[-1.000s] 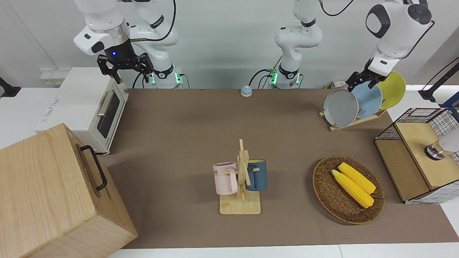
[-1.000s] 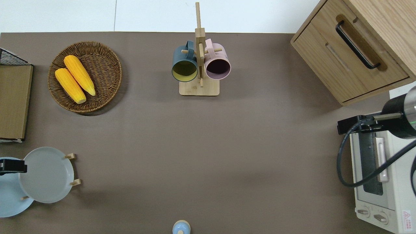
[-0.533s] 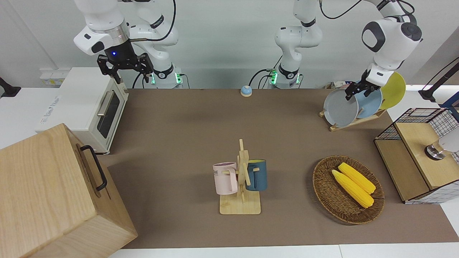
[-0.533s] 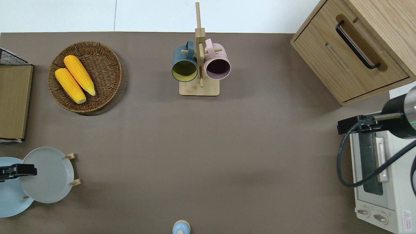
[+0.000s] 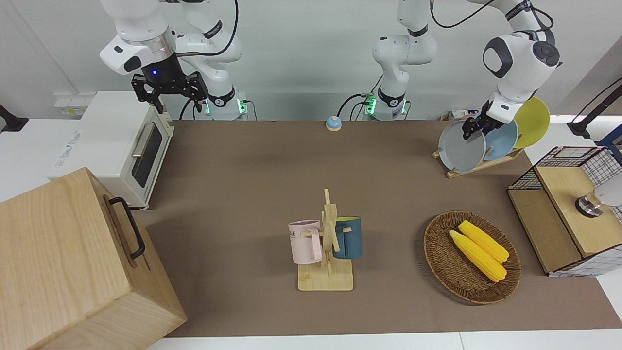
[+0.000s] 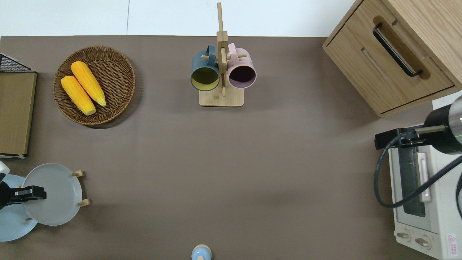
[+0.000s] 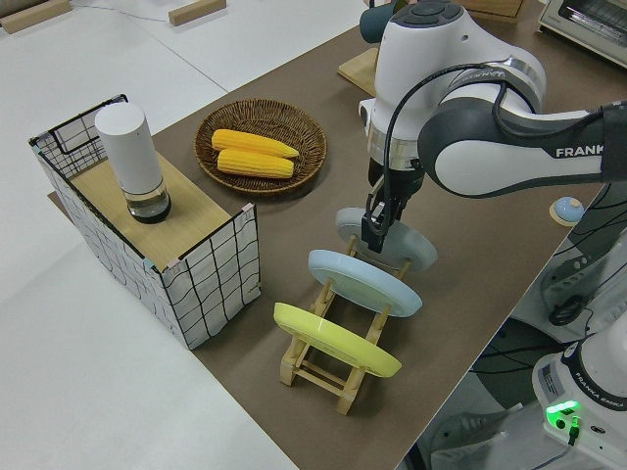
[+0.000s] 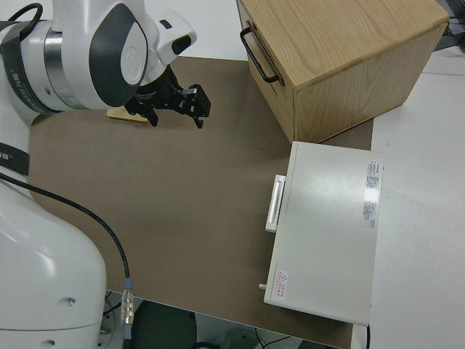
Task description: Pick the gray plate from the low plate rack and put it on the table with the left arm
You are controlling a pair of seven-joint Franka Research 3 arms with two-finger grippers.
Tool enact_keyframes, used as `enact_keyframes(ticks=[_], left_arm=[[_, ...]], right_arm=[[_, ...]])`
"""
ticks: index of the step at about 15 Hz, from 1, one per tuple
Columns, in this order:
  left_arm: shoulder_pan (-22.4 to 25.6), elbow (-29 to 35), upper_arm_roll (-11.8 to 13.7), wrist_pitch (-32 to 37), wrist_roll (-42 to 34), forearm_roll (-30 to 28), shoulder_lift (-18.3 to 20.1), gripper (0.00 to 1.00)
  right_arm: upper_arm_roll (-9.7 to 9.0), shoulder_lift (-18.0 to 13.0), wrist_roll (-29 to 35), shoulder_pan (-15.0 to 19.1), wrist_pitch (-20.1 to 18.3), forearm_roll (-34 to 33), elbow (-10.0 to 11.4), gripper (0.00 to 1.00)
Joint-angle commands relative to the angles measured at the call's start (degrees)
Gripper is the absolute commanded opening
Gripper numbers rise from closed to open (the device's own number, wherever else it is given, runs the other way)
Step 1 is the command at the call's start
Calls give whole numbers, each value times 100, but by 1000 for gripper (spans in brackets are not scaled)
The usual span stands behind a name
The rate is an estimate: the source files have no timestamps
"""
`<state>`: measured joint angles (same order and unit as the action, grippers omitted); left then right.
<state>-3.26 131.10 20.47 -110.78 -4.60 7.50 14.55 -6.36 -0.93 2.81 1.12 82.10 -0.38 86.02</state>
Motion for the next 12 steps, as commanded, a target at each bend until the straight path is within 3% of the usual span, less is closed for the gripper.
enact_keyframes(ticks=[1, 3, 12], left_arm=[[-122, 214, 37, -85, 64, -100, 162, 259], [-122, 214, 45, -76, 64, -100, 162, 173], [-210, 161, 36, -14, 47, -91, 171, 68]], right_arm=[[-103, -12, 53, 143, -89, 109, -42, 990], [-103, -12, 53, 143, -89, 109, -42, 990], [-103, -12, 53, 143, -89, 109, -42, 990]])
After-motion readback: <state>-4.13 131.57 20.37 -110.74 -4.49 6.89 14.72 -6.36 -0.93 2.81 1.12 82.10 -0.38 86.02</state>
